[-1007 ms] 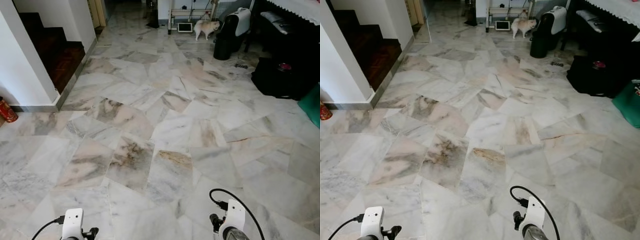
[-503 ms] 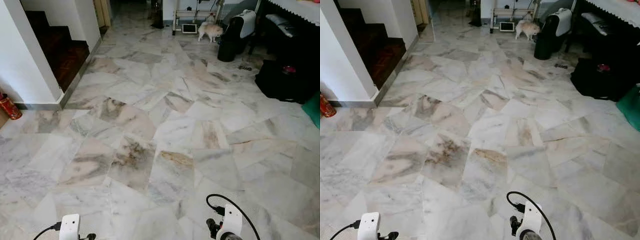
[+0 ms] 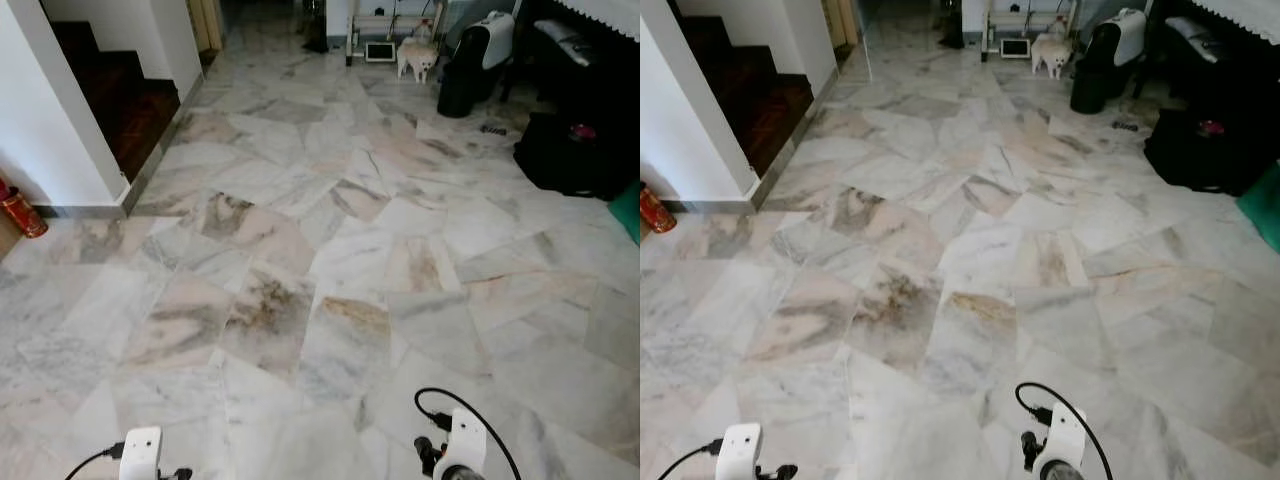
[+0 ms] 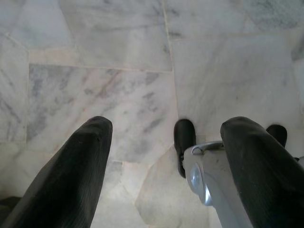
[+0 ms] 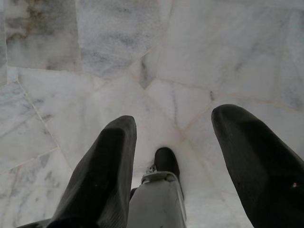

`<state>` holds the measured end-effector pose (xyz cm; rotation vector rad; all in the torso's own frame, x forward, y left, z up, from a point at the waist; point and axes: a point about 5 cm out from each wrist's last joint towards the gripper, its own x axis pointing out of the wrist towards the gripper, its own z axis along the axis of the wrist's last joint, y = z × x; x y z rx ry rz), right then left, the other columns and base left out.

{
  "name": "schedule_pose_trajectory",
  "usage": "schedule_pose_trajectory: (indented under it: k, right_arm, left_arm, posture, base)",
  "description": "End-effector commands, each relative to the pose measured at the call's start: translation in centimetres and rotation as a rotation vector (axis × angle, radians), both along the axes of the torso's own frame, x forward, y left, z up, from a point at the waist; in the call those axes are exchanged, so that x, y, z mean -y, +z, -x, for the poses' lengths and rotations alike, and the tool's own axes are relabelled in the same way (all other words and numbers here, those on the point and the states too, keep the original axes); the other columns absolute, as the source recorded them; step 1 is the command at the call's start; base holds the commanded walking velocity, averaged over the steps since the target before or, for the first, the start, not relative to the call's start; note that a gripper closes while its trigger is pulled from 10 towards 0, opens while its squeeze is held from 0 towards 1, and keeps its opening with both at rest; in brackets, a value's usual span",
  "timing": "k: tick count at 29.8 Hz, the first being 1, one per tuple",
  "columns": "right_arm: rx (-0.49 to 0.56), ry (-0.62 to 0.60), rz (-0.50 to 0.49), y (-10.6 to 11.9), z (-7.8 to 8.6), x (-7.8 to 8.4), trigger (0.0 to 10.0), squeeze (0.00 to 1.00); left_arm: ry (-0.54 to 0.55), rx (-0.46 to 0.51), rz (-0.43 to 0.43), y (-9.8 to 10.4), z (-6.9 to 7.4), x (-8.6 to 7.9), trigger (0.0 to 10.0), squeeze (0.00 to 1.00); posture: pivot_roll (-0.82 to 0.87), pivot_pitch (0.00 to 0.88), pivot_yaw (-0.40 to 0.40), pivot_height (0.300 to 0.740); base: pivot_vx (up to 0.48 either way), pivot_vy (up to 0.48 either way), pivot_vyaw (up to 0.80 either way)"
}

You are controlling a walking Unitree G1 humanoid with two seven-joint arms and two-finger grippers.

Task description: Move the pillow to the sofa from floor

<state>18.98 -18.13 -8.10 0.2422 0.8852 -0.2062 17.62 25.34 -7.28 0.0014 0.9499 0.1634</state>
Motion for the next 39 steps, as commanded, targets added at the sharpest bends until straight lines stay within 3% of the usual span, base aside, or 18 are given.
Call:
schedule_pose_trajectory:
  k: [1, 9, 17, 39]
  right_arm:
    - [0.002, -0.016, 0.001, 0.01, 0.05, 0.21, 10.0, 0.00]
    - [-0.002, -0.036, -0.001, -0.16, 0.44, 0.34, 10.0, 0.00]
    - [0.015, -0.038, -0.002, -0.03, 0.13, -0.11, 10.0, 0.00]
    - [-0.008, -0.004, -0.007, -0.19, 0.36, -0.25, 10.0, 0.00]
  left_arm:
    - [-0.005, -0.020, -0.002, -0.26, 0.44, 0.11, 10.0, 0.00]
    - [0.027, -0.029, -0.002, -0.46, 0.85, 0.10, 10.0, 0.00]
    - [0.016, -0.039, -0.015, -0.30, 0.76, -0.35, 10.0, 0.00]
    - [0.019, -0.042, -0.020, -0.31, 0.95, -0.55, 10.0, 0.00]
  posture:
    - [-0.13, 0.000, 0.014, 0.740]
    - [-0.07, 0.000, -0.020, 0.740]
    - [-0.10, 0.000, 0.008, 0.740]
    - [-0.07, 0.000, -0.016, 0.740]
  base:
    - [-0.296, 0.000, 0.00]
    - [-0.305, 0.000, 0.00]
    - [-0.311, 0.000, 0.00]
    - [-0.317, 0.000, 0.00]
